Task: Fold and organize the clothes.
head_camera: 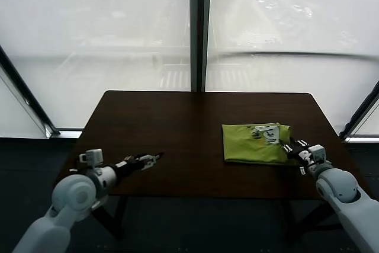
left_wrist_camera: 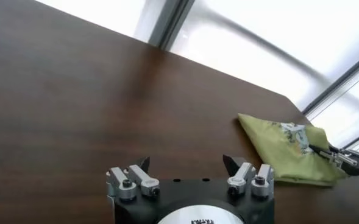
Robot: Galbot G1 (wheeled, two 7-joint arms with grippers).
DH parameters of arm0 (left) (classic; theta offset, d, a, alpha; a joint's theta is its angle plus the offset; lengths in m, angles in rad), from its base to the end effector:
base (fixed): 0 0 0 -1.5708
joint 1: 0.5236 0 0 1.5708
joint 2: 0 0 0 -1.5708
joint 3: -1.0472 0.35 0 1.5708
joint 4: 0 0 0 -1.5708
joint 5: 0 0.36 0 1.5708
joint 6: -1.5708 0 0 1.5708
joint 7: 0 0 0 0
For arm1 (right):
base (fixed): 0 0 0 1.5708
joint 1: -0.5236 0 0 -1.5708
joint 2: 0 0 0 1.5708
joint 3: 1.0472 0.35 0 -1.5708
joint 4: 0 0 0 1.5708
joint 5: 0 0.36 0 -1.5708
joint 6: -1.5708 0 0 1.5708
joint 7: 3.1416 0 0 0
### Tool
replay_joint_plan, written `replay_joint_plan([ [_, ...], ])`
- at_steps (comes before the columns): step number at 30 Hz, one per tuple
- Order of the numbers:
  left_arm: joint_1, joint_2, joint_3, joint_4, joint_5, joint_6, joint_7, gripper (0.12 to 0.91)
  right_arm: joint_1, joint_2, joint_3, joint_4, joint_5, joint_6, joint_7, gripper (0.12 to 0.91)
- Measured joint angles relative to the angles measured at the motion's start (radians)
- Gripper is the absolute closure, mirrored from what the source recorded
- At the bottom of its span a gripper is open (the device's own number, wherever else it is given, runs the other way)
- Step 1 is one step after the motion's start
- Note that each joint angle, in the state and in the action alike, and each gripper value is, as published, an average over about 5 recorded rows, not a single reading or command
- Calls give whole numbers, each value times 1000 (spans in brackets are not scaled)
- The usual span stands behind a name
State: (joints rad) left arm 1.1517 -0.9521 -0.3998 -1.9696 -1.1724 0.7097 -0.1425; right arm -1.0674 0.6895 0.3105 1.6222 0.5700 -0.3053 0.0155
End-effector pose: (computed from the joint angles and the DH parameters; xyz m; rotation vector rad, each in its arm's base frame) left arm 0.3071 0.0885 -0.2283 -0.5336 -2.3919 0.4933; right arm 0.3459 -0.2074 -0.2766 0.1852 -2.6757 0.4596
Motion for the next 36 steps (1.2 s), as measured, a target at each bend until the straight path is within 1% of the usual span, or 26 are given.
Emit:
replay_joint_plan([
  [2, 1, -6, 2, 0, 4, 0, 0, 123, -25, -10, 18, 30, 1, -3, 8, 267],
  [3, 2, -9, 2, 0, 6, -1, 0, 123, -36, -14, 26, 47, 1, -3, 16, 219],
  [5, 6, -13, 1, -3, 9, -1, 0, 123, -52, -16, 37, 88, 1, 0, 43, 150],
  [6, 8, -14, -1, -5, 11, -2, 0, 123, -57, -14, 39, 112, 1, 1, 61, 134],
  [9, 20, -17, -10, -13, 18, -4, 0, 123, -54, 5, 24, 189, -10, -10, 129, 120],
  [12, 32, -18, -20, -21, 21, -8, -4, 123, -29, 45, -21, 258, -43, -54, 206, 118],
  [15, 40, -17, -32, -31, 21, -15, -11, 123, 17, 103, -94, 299, -75, -111, 297, 118],
  [17, 42, -16, -41, -37, 21, -19, -15, 123, 51, 143, -151, 307, -87, -136, 356, 118],
  [19, 46, -16, -48, -44, 22, -22, -16, 123, 84, 180, -206, 303, -94, -146, 399, 118],
  [20, 48, -16, -51, -47, 23, -24, -17, 123, 99, 198, -231, 297, -97, -150, 413, 118],
  [24, 61, -23, -62, -53, 33, -28, -16, 123, 154, 261, -313, 252, -109, -159, 443, 118],
  [28, 80, -35, -79, -54, 44, -32, -14, 123, 202, 320, -378, 183, -126, -173, 469, 118],
  [32, 98, -42, -97, -58, 49, -34, -12, 123, 234, 370, -422, 118, -134, -189, 494, 118],
  [36, 118, -46, -115, -64, 50, -36, -11, 123, 257, 409, -452, 69, -139, -193, 500, 118],
])
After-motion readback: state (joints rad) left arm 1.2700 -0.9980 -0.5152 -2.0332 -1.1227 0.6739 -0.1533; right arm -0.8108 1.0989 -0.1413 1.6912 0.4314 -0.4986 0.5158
